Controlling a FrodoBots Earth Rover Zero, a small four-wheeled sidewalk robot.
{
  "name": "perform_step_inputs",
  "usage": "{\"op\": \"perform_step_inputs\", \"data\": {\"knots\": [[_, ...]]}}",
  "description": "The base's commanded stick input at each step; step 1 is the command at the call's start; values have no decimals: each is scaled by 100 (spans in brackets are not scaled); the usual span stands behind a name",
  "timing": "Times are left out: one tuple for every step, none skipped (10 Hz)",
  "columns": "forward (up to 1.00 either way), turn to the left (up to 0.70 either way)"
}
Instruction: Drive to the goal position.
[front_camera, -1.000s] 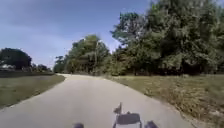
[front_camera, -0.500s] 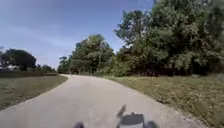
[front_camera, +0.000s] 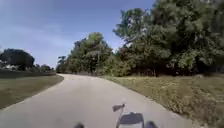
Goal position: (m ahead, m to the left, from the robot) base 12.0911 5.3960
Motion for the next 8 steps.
{"op": "perform_step_inputs", "data": {"knots": [[100, 5], [100, 11], [100, 24], [100, 35], [100, 40], [100, 40], [100, 34], [100, 12]]}}
